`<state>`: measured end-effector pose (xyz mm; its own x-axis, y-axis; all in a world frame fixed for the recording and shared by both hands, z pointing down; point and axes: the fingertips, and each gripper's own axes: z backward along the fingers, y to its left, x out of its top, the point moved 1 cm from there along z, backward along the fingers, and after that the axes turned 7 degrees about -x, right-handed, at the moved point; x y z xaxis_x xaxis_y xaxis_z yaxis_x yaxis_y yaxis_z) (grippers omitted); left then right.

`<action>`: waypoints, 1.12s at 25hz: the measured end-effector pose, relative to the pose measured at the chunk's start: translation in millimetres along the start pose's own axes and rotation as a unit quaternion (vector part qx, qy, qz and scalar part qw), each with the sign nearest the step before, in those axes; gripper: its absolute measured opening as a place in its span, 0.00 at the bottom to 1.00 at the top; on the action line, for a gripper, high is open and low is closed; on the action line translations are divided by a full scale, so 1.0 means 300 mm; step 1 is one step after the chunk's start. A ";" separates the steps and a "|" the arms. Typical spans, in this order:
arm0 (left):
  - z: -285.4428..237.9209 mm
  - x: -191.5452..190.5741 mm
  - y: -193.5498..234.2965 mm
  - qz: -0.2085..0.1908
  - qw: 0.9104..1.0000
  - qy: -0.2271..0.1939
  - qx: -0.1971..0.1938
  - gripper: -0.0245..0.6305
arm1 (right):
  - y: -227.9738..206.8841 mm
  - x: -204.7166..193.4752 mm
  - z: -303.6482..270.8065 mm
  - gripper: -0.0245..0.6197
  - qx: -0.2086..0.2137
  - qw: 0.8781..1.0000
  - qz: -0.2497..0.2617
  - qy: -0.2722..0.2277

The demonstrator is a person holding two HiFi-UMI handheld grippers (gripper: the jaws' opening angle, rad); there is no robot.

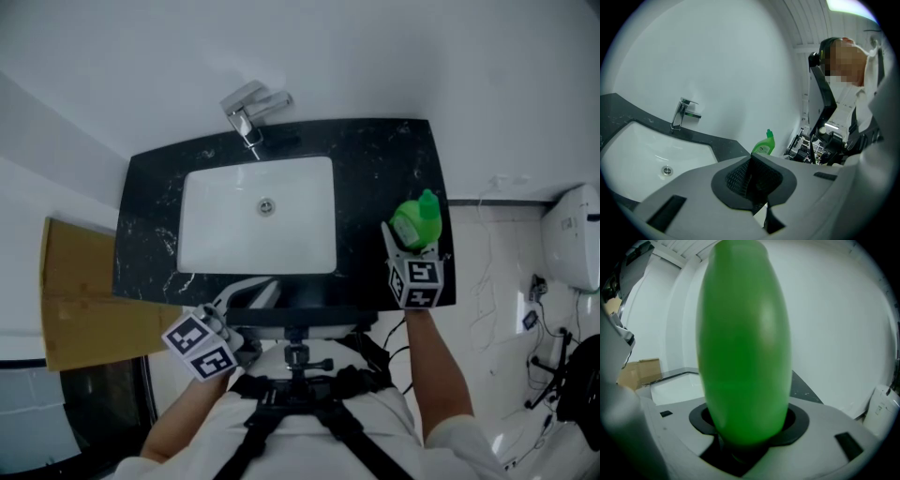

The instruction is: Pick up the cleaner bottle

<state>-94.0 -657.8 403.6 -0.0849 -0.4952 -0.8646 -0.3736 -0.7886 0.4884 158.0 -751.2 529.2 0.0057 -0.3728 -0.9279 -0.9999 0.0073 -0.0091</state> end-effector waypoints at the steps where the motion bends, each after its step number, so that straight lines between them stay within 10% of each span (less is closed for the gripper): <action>1: 0.002 0.000 -0.001 0.000 1.000 0.000 0.001 0.04 | 0.000 0.000 0.000 0.43 -0.001 1.000 -0.001 0.000; 28: -0.010 -0.009 -0.007 -0.005 1.000 0.013 0.002 0.04 | 0.005 0.015 0.005 0.37 0.010 1.000 -0.013 -0.017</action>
<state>-90.2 -656.0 405.3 -0.0565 -0.4973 -0.8657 -0.3777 -0.7920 0.4796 156.6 -751.5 524.6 0.0321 -0.3417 -0.9392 -0.9991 0.0162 -0.0401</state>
